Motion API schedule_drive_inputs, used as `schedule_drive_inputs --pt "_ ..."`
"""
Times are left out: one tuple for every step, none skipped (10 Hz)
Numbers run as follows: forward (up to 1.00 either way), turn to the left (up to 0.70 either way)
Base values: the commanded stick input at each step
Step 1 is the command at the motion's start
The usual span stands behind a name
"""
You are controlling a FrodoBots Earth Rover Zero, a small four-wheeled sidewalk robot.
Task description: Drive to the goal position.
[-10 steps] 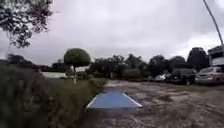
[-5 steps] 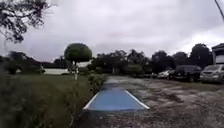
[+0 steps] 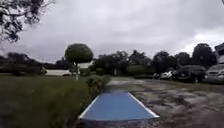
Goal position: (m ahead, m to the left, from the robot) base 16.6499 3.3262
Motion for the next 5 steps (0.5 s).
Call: schedule_drive_inputs --pt "0.5 -0.24" --pt "0.5 0.0" --pt "0.5 0.0" --pt "0.5 0.0" --pt "0.5 0.0"
